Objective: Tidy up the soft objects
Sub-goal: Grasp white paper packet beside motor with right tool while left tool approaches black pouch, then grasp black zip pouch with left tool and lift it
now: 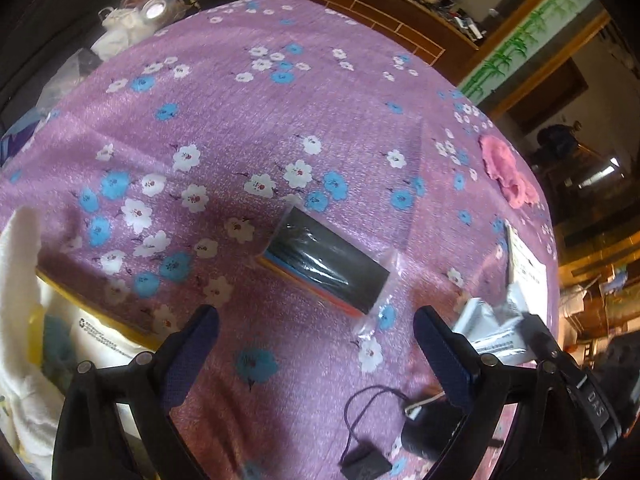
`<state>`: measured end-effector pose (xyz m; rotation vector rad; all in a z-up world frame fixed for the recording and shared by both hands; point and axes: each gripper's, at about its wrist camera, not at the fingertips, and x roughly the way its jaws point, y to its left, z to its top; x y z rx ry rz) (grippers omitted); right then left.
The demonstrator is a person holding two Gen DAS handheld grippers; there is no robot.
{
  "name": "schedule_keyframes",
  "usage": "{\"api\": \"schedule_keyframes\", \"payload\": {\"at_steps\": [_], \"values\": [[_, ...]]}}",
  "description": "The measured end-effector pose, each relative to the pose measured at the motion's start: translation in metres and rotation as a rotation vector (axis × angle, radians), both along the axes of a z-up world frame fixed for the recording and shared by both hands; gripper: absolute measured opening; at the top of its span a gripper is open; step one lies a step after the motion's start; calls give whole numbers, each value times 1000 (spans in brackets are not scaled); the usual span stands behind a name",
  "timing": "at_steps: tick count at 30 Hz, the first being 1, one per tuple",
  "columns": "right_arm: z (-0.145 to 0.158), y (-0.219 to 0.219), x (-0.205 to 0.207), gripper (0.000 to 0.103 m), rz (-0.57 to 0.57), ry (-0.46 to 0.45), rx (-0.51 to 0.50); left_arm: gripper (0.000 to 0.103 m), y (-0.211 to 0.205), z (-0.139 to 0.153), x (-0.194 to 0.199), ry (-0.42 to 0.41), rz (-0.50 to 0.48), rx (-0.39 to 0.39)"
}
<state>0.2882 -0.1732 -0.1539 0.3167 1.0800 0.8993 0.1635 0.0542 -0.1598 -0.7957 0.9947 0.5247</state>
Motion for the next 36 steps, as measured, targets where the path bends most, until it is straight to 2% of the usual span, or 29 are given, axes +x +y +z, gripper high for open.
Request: {"api": "schedule_keyframes", "payload": {"at_steps": [4, 11, 13, 16, 20, 26, 32, 36], "values": [[-2, -6, 1, 5, -50, 40, -1, 99, 8, -5, 9, 18, 10, -3], [3, -17, 5, 5, -102, 9, 5, 99, 17, -21, 35, 94, 42, -31], [4, -16, 4, 5, -94, 4, 6, 99, 15, -24, 43, 134, 65, 10], [6, -14, 2, 5, -81, -11, 6, 99, 14, -32, 54, 184, 80, 10], [10, -14, -1, 5, -79, -36, 1, 96, 12, -33, 59, 208, 134, 58], [9, -14, 0, 5, -77, -31, 1, 89, -6, -32, 60, 198, 53, 120], [9, -14, 0, 5, -70, -27, 2, 90, -22, -30, 48, 197, -17, 182], [10, -14, -1, 5, -67, -27, 3, 94, -22, -34, 52, 215, -19, 182]]}}
